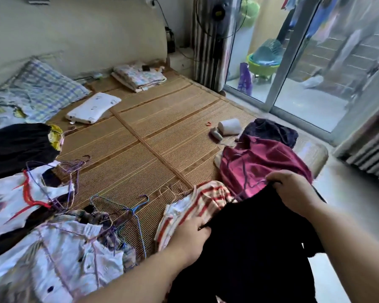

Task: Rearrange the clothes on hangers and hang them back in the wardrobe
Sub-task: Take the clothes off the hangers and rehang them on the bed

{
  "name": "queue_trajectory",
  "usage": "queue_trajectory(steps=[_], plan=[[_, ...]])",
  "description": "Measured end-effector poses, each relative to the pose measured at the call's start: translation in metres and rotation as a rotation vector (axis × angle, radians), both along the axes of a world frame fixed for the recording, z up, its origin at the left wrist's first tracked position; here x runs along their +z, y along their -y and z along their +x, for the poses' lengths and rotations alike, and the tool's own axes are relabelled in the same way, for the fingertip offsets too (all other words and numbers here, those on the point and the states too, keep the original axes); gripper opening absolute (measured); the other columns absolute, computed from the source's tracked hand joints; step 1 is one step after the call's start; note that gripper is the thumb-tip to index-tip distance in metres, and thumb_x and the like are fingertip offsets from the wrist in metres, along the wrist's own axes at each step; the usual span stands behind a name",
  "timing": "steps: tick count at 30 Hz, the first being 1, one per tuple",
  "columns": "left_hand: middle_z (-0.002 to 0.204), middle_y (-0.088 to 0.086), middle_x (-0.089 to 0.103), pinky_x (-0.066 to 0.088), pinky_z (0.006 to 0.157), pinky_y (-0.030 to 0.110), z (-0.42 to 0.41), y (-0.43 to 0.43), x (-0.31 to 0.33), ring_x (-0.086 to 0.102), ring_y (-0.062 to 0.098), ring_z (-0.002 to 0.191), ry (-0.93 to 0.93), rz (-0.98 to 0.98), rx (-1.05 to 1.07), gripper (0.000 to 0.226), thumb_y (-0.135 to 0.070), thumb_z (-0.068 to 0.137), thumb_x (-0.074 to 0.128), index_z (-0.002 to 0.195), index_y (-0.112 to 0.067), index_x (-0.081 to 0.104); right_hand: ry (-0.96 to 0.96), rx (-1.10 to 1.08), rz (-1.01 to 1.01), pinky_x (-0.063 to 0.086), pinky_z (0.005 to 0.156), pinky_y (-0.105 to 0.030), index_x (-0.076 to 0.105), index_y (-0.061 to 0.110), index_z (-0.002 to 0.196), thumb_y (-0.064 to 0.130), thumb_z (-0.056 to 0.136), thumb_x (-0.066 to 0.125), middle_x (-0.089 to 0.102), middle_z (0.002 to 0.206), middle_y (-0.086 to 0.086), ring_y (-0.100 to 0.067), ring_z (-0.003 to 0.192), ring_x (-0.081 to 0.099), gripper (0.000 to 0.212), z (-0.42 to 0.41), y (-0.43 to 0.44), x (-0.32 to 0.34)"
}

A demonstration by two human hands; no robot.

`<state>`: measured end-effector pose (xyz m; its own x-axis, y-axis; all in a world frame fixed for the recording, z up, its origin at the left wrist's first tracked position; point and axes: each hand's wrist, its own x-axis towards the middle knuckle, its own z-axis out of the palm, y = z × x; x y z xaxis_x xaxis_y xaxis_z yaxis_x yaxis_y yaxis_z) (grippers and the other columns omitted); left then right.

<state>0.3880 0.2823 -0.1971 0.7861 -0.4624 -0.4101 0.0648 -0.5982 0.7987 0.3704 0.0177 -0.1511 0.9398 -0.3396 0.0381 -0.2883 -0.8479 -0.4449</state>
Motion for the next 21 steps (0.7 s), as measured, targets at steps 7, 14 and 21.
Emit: queue_trajectory(steps=[7,14,21], plan=[[0.12,0.0,0.064,0.041,0.082,0.023,0.101,0.005,-0.108,0.058,0.022,0.109,-0.058,0.36,0.042,0.029,-0.026,0.093,0.048,0.118,-0.024,0.061,-0.137,0.246,-0.051,0.046,0.083,-0.028,0.073,0.021,0.098,0.004,0.079,0.06,0.068,0.097,-0.001,-0.023,0.095,0.062,0.028,0.135,0.007,-0.131],[0.103,0.007,0.062,0.034,0.07,0.028,0.164,-0.024,-0.185,0.057,0.027,0.099,-0.095,0.548,0.088,0.02,-0.024,0.097,0.041,0.104,-0.015,0.057,-0.284,0.336,-0.085,0.048,0.089,-0.039,0.062,0.029,0.11,0.016,0.086,0.048,0.061,0.105,-0.001,-0.027,0.107,0.057,0.03,0.223,-0.041,-0.238],[0.132,0.0,0.046,0.042,0.094,0.029,0.165,-0.049,-0.211,0.052,0.02,0.114,-0.08,0.487,0.265,0.037,-0.033,0.093,0.051,0.129,-0.03,0.051,-0.413,0.282,-0.055,0.047,0.093,-0.044,0.043,0.025,0.134,0.011,0.086,0.05,0.05,0.13,-0.006,-0.03,0.12,0.048,0.051,0.225,-0.072,-0.272]])
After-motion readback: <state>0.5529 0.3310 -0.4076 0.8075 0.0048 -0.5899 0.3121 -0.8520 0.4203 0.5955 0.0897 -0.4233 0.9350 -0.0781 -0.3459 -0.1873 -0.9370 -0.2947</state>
